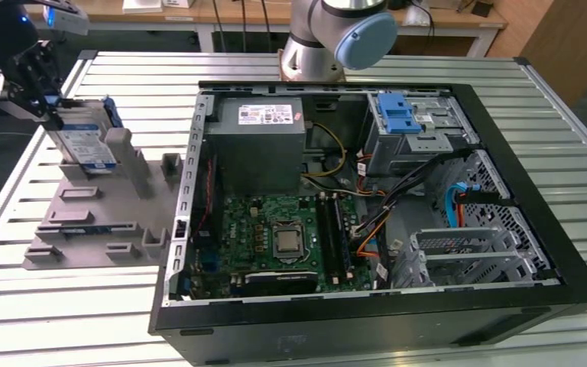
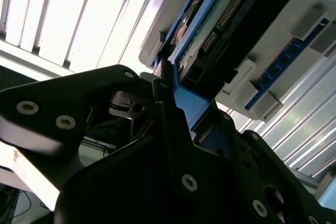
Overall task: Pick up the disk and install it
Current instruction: 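Pick up the disk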
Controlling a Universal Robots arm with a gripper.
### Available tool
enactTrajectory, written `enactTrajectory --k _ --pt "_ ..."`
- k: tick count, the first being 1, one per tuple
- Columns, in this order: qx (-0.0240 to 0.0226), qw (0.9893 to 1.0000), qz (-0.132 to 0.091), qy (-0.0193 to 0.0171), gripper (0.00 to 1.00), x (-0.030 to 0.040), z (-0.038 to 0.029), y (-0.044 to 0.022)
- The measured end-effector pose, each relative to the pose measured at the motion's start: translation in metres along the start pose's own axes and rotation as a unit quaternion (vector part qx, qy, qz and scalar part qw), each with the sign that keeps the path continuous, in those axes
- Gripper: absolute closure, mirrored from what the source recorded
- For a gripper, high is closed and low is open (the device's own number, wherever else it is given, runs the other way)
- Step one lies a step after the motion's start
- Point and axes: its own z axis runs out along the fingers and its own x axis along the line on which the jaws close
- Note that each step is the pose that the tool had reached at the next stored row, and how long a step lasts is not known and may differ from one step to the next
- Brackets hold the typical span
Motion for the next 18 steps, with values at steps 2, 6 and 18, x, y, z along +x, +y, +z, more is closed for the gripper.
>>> enactTrajectory --k 2,6,18 --pt "-0.0001 1.0000 0.000 0.0000 0.64 0.0000 -0.0011 0.0000" --pt "0.0000 1.0000 0.000 0.0000 0.64 0.0000 -0.0030 -0.0001" --pt "0.0001 1.0000 0.000 0.0000 0.64 0.0001 -0.0093 -0.0001"
